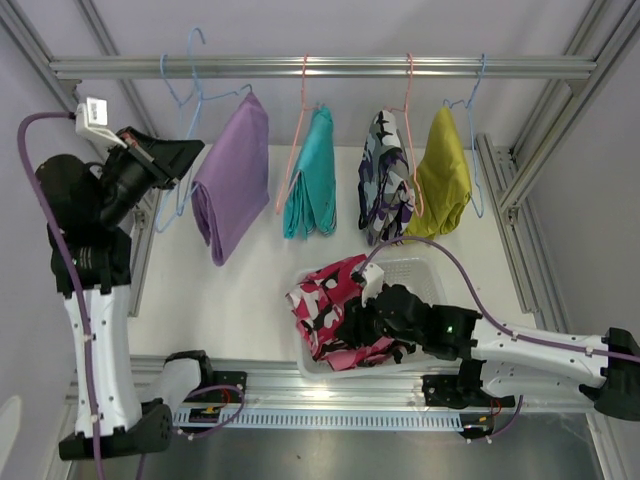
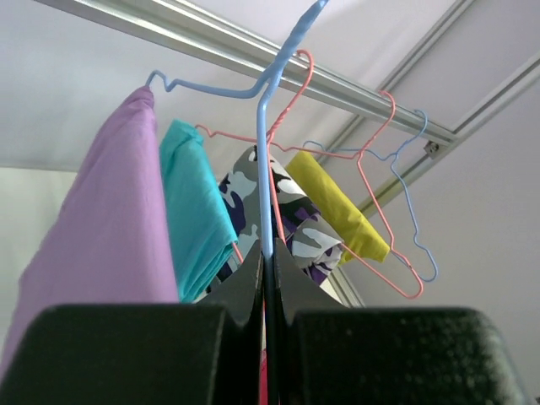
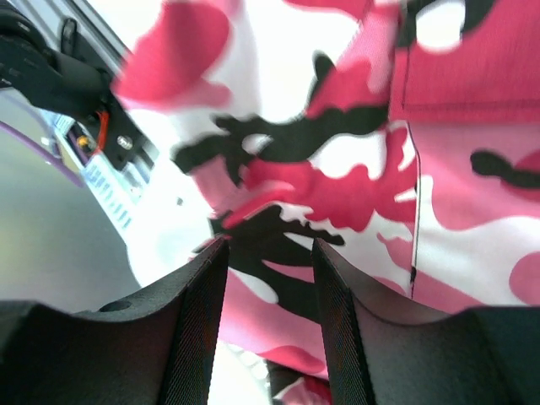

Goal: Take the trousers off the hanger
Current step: Pick up the hanger from the clothesline.

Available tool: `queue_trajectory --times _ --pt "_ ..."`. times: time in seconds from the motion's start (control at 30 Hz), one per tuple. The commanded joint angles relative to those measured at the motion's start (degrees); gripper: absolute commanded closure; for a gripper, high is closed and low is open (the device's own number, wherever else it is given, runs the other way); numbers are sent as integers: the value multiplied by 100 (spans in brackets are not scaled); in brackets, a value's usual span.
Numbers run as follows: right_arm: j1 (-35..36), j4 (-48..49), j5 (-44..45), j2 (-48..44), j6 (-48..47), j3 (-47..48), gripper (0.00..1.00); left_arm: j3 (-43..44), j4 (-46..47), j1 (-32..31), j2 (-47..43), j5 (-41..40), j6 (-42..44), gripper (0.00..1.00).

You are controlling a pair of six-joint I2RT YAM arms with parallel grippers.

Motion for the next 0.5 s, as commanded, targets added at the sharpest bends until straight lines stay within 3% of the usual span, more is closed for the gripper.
queue_trajectory --times 0.0,0.13,0.33,0.47 --pt "76 -329 212 -73 -259 623 52 284 35 -165 -449 -621 457 99" --pt "164 -513 633 -135 -417 1212 54 -93 -256 -1112 -1055 -2438 958 100" --pt "348 -777 1320 347 -909 2580 51 -411 -502 -2044 -1487 -3829 1090 100" --pt "410 -874 1671 1033 -1313 3593 46 -87 -818 -2713 -1285 -4919 1292 100"
